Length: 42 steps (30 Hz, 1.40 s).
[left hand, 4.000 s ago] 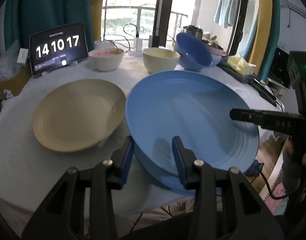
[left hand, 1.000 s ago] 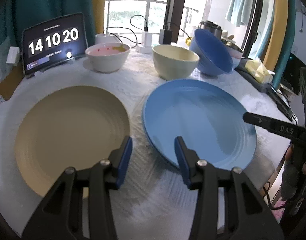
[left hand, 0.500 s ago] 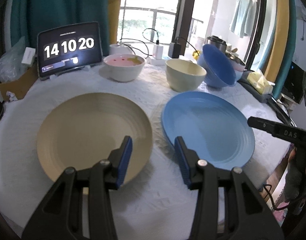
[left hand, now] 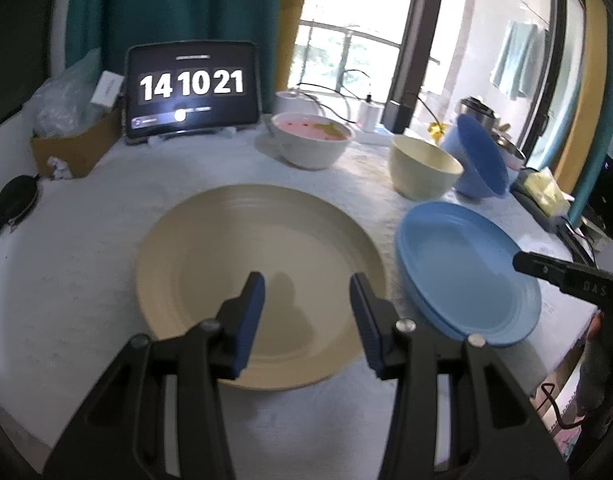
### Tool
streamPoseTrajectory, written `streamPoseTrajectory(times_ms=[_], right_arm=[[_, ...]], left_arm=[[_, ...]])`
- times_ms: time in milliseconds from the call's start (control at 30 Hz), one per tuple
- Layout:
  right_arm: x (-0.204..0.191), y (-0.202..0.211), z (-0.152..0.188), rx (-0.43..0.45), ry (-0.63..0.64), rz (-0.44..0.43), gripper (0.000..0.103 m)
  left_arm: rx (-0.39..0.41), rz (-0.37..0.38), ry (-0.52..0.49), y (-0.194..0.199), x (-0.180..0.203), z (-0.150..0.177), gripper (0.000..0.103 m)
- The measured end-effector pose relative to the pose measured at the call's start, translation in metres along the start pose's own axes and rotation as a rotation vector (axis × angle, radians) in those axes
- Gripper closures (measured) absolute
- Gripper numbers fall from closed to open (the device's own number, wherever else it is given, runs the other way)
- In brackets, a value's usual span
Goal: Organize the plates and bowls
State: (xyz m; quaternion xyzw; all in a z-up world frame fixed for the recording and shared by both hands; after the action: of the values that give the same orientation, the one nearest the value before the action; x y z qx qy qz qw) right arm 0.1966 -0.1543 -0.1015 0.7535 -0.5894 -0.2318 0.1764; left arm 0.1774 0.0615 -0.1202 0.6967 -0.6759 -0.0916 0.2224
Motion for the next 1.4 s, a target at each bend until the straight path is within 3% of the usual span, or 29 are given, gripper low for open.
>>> streamPoseTrajectory(times_ms=[733, 1133, 1333, 1400], right_arm=[[-0.067, -0.037, -0.004, -0.050, 0.078, -0.090, 0.069], [-0.104, -0.058, -0.002, -0.077, 0.111, -0.143, 0.069], [-0.117, -0.068, 0.000, -0.097, 0.121, -0.162, 0.069], [-0.120, -0.071, 0.001, -0.102, 0.124, -0.163, 0.069]], left_arm=[[0.020, -0.110, 0.097, 0.000, -0.074, 0.004, 0.057], [0.013, -0.144, 0.118, -0.004, -0.093, 0.007, 0.057], [-0.013, -0.151, 0.127, -0.010, -0.098, 0.012, 0.054], [-0.019, -0.149, 0.136, -0.011, -0.100, 0.013, 0.044]])
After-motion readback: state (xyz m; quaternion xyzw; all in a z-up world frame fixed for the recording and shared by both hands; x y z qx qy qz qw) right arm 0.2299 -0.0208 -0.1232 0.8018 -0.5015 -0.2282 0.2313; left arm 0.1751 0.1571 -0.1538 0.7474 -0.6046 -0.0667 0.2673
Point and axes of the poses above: each gripper's, at about its wrist camera, not at the fingertips, and y roughly against the way its jaws point, x to its right, z to its underside, the point moved 3 cm from there along -y, roughly the way its jaws point, and after that the axes turned 14 degrees about x, right-handed, at the moved point
